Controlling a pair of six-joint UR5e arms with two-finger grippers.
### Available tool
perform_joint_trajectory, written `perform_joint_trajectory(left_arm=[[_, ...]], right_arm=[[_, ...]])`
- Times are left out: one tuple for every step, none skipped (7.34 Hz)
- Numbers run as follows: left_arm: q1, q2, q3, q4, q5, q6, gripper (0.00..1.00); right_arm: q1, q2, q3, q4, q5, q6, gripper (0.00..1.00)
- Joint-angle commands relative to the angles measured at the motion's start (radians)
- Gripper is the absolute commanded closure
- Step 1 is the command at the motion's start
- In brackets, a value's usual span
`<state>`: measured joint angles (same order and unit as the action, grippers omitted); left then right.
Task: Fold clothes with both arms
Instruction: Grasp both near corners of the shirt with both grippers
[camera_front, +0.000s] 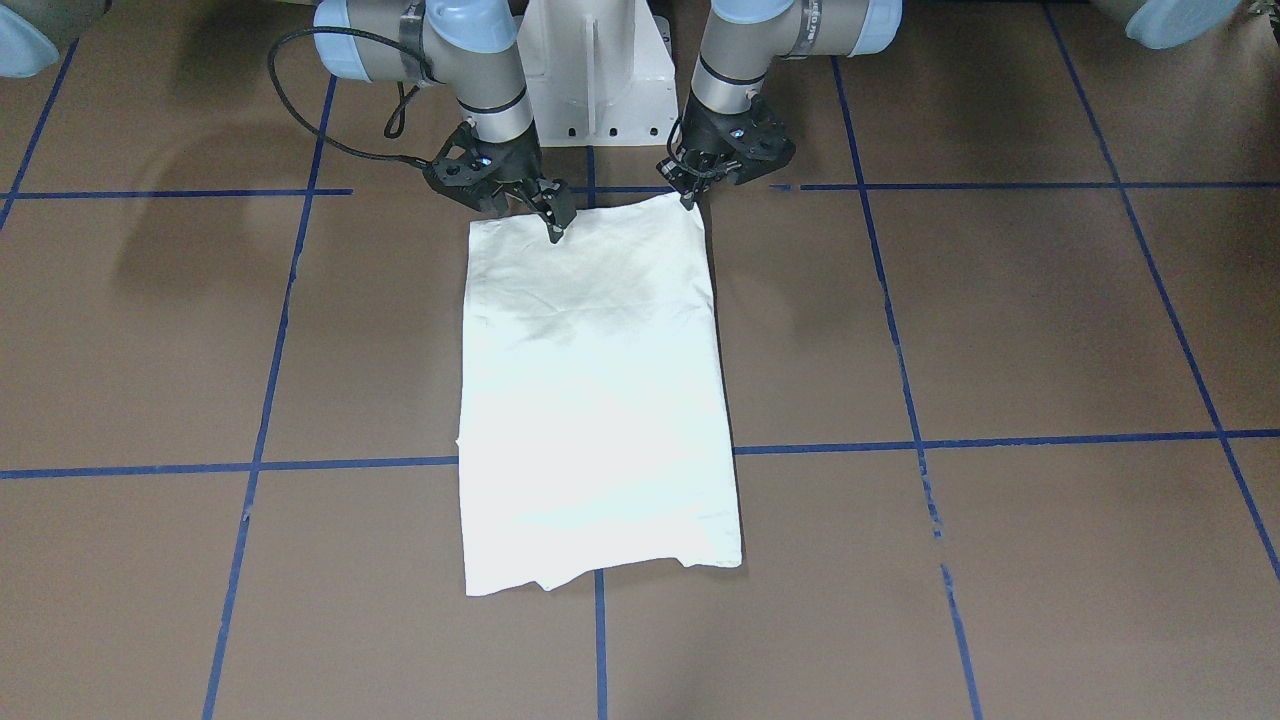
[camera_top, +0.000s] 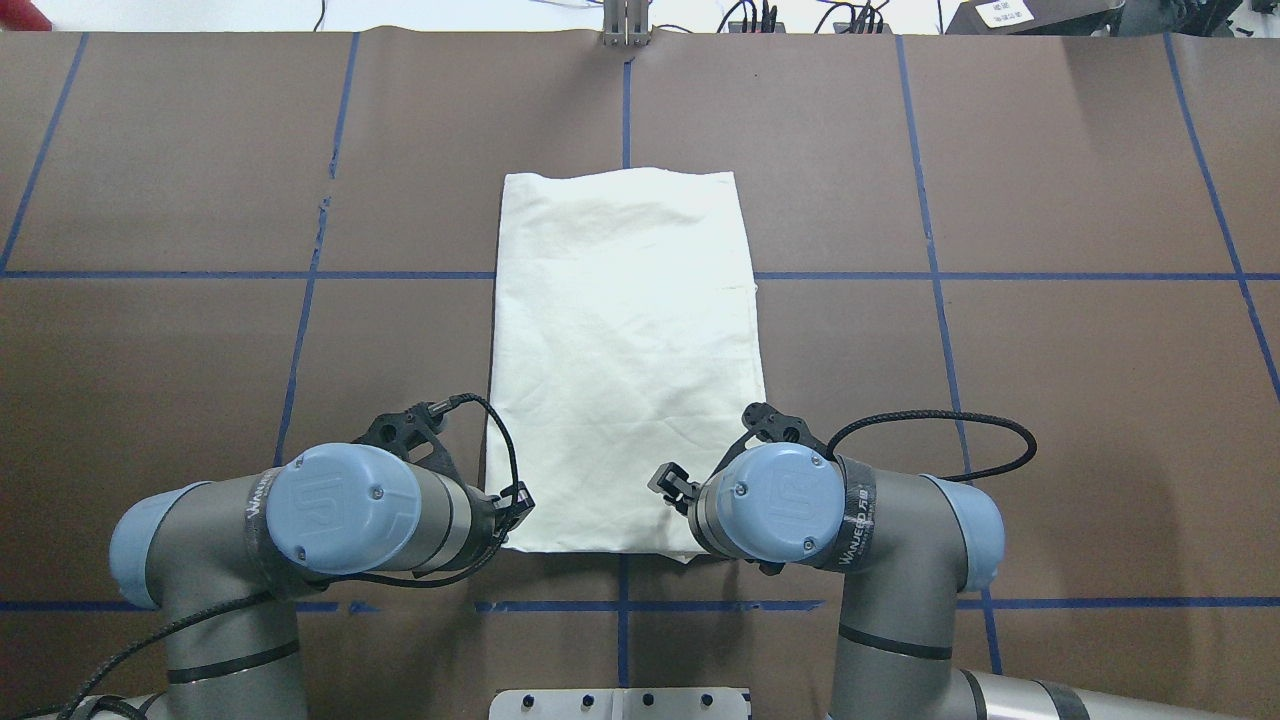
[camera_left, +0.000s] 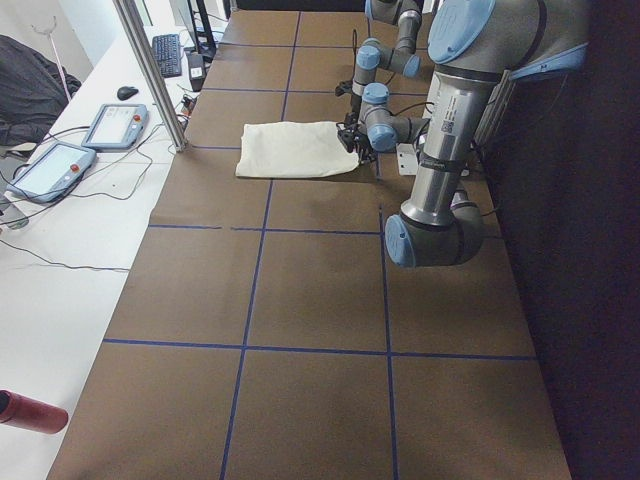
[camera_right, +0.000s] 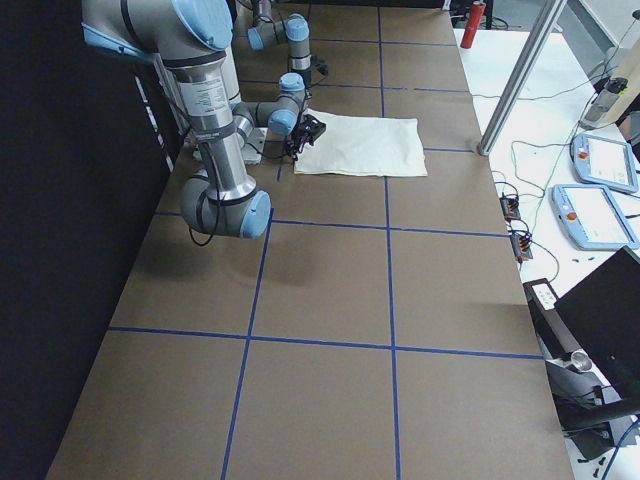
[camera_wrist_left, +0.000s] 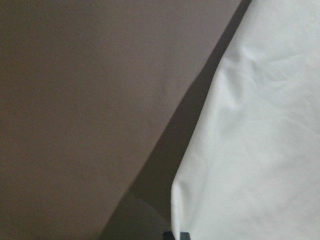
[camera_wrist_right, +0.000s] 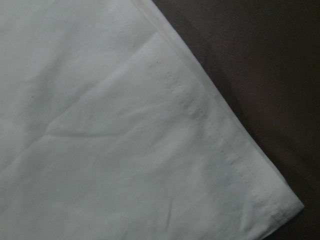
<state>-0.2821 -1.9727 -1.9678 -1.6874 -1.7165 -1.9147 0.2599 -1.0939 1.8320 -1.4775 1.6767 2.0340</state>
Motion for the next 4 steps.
perform_joint_trajectory(left_arm=[[0.0, -0.003, 0.0, 0.0, 0.0, 0.0, 1.0], [0.001, -0.005, 0.0, 0.0, 0.0, -0.001, 1.0], [0.0, -0.005, 0.0, -0.002, 0.0, -0.001, 1.0], [0.0, -0.003, 0.001, -0.002, 0.0, -0.001, 1.0]], right_arm=[[-0.01, -0.021, -0.003, 0.0, -0.002, 0.012, 0.0], [-0.01, -0.021, -0.005, -0.001, -0.003, 0.014, 0.0], [-0.011, -0.021, -0.007, -0.004, -0.006, 0.014, 0.0], [-0.011, -0.018, -0.01, -0.004, -0.008, 0.012, 0.0]])
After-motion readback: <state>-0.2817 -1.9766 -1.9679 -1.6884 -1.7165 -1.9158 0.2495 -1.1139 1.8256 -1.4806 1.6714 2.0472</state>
